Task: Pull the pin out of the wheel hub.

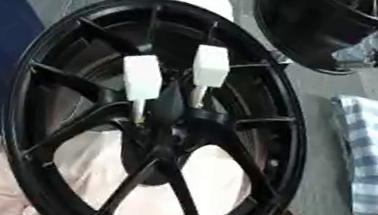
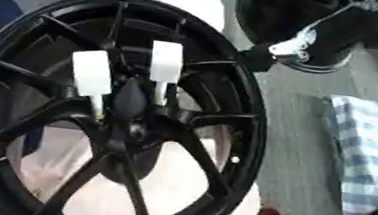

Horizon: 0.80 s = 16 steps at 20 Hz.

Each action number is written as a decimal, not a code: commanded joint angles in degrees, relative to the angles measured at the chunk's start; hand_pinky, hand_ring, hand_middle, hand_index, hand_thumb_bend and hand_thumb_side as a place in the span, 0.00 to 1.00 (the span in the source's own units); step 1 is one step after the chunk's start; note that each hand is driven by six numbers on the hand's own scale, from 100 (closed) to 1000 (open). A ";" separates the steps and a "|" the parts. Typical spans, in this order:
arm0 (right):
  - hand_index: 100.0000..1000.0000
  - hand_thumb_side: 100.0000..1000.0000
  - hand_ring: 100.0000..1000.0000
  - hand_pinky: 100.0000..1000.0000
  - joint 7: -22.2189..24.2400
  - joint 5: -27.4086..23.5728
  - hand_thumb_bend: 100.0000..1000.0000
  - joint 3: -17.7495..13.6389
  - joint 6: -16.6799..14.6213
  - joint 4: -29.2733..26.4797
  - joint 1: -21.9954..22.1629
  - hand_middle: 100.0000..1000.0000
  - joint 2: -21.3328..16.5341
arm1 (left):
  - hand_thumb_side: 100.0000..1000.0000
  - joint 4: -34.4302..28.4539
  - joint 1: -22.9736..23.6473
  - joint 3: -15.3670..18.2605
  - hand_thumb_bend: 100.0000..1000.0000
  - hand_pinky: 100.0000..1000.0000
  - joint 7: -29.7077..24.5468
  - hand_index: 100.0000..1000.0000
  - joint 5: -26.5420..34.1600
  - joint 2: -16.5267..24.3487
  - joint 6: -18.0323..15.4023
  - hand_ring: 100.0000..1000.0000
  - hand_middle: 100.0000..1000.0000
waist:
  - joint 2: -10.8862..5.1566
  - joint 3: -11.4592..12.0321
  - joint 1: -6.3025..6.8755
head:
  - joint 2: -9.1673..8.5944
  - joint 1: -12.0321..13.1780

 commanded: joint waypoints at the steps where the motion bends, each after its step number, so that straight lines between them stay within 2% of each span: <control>1: 0.82 0.27 0.85 0.77 1.42 1.23 0.62 1.44 3.02 3.00 -3.76 0.73 2.56 | 0.83 -0.52 -0.27 -0.03 0.00 0.53 -0.20 0.65 0.06 0.38 -0.06 0.51 0.48 | -1.80 -0.23 0.50 | 0.65 -0.39; 4: 0.82 0.27 0.85 0.77 2.87 2.41 0.61 3.30 5.89 5.44 -7.30 0.73 7.04 | 0.83 -0.25 0.09 -0.05 0.00 0.53 -0.21 0.65 0.03 0.20 -0.07 0.51 0.48 | -2.40 -0.48 0.71 | 1.36 -0.66; 6: 0.82 0.27 0.85 0.79 4.03 3.97 0.59 3.56 6.40 5.90 -9.18 0.74 10.12 | 0.83 -0.06 0.47 -0.05 0.00 0.53 -0.21 0.65 0.03 0.13 -0.07 0.51 0.48 | -2.89 -0.84 0.95 | 2.03 -0.49; 12: 0.82 0.26 0.85 0.78 8.91 9.55 0.58 0.54 1.62 7.90 -10.33 0.74 19.37 | 0.83 0.54 2.27 0.37 0.00 0.53 0.12 0.65 -0.05 0.93 -0.17 0.51 0.48 | -4.12 -2.85 1.11 | 3.29 1.39; 16: 0.82 0.26 0.85 0.77 7.84 13.29 0.60 -1.22 0.25 9.40 -8.53 0.74 25.41 | 0.83 0.69 3.37 0.85 0.00 0.53 0.52 0.65 -0.13 1.74 -0.26 0.51 0.48 | -4.71 -4.18 1.03 | 3.48 2.94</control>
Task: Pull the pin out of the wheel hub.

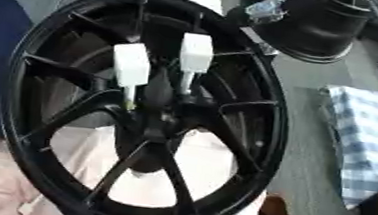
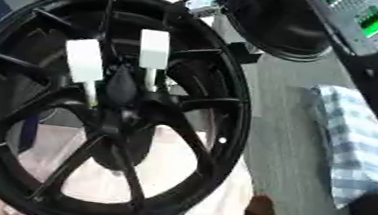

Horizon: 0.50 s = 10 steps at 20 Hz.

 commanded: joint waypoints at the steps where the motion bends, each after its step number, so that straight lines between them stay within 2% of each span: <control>1: 0.81 0.26 0.85 0.76 -1.13 3.23 0.60 -1.77 -0.54 0.82 0.19 0.74 3.37 | 0.83 -0.41 0.24 0.81 0.00 0.53 0.43 0.65 -0.14 2.10 -0.14 0.51 0.48 | -1.62 -0.64 0.39 | 0.28 1.19; 4: 0.81 0.26 0.85 0.75 -2.44 6.15 0.61 -1.81 0.14 0.10 1.25 0.73 6.01 | 0.83 -0.37 0.76 1.00 0.00 0.53 0.54 0.65 -0.19 2.51 -0.12 0.51 0.48 | -1.76 -1.20 0.38 | 0.16 1.93; 10: 0.81 0.28 0.85 0.75 -1.88 10.79 0.62 -0.89 2.43 -2.29 2.36 0.73 7.25 | 0.83 -0.39 0.95 1.09 0.00 0.53 0.53 0.65 -0.14 2.71 -0.12 0.51 0.48 | -1.78 -1.34 0.31 | 0.26 2.20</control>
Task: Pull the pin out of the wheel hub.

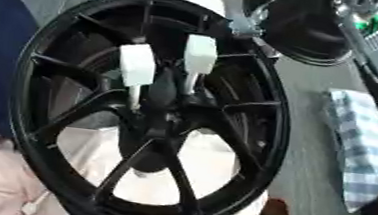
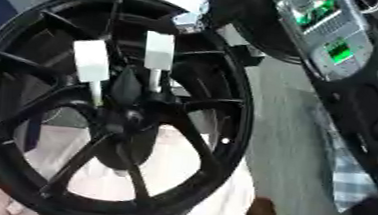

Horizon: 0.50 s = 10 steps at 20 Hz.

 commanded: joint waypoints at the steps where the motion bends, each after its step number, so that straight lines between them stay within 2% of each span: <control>1: 0.81 0.28 0.85 0.75 0.44 2.46 0.62 0.19 1.34 -1.39 -0.24 0.73 -0.42 | 0.83 -0.64 -0.34 0.49 0.00 0.53 0.20 0.65 -0.05 1.44 -0.07 0.51 0.48 | -1.44 0.00 0.39 | -0.06 -0.01; 7: 0.82 0.28 0.85 0.75 0.06 5.70 0.63 1.37 2.93 0.46 0.24 0.74 0.91 | 0.83 -0.69 -0.61 0.30 0.00 0.53 0.06 0.65 0.06 1.32 -0.09 0.51 0.48 | -1.21 0.47 0.40 | -0.60 -0.34; 10: 0.82 0.27 0.86 0.75 0.16 5.27 0.58 1.47 2.61 0.62 0.27 0.74 1.31 | 0.83 -0.66 -0.73 0.21 0.00 0.53 -0.08 0.65 0.08 1.29 -0.10 0.51 0.48 | -1.07 0.65 0.41 | -0.95 -0.56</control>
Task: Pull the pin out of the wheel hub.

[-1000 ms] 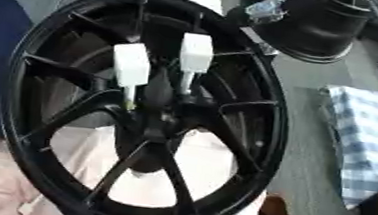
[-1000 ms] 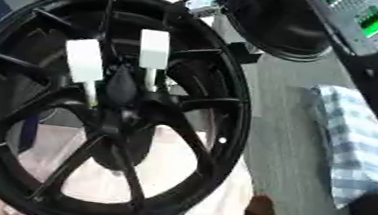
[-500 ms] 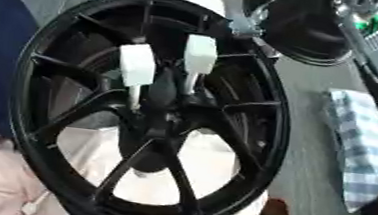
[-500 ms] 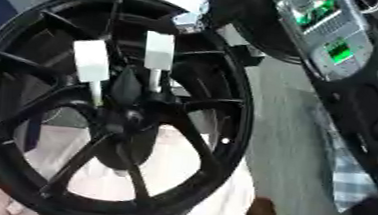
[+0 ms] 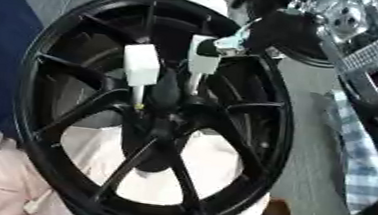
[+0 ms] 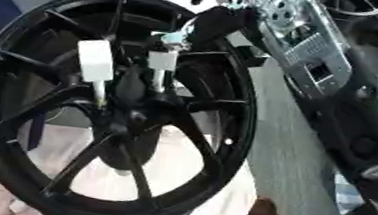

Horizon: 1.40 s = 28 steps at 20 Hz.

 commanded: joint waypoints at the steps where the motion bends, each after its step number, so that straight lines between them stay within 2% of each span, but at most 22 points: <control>1: 0.82 0.26 0.86 0.75 0.15 -0.42 0.57 -0.32 -0.23 -0.30 -0.73 0.74 -0.53 | 0.83 -0.66 -0.77 0.20 0.00 0.53 -0.17 0.65 0.10 1.25 -0.16 0.51 0.48 | -1.01 0.18 0.56 | -0.99 -0.37; 5: 0.82 0.23 0.86 0.76 1.40 -1.94 0.53 -0.19 -1.20 -0.51 -0.84 0.74 -0.67 | 0.83 -0.72 -0.98 0.11 0.00 0.53 -0.32 0.65 0.16 1.20 -0.18 0.51 0.48 | -0.75 0.39 0.66 | -1.55 -0.63; 11: 0.82 0.22 0.86 0.77 2.82 1.61 0.52 0.06 -2.83 1.24 -0.62 0.74 -0.22 | 0.83 -1.08 -1.46 -0.07 0.00 0.54 -0.59 0.65 0.23 1.04 -0.22 0.51 0.48 | 0.03 1.00 0.73 | -2.05 -1.41; 18: 0.81 0.21 0.86 0.77 6.16 3.32 0.50 0.09 -5.46 3.18 -0.33 0.74 -0.25 | 0.83 -1.66 -1.73 -0.10 0.00 0.54 -0.70 0.65 0.37 1.29 -0.26 0.51 0.48 | 1.19 1.53 0.66 | -2.14 -2.45; 28: 0.81 0.19 0.86 0.77 6.68 4.93 0.47 -0.29 -5.90 3.98 -0.76 0.74 -0.40 | 0.83 -2.17 -1.94 -0.22 0.00 0.54 -1.08 0.65 0.39 1.33 -0.14 0.51 0.48 | 1.85 1.81 0.75 | -2.50 -2.82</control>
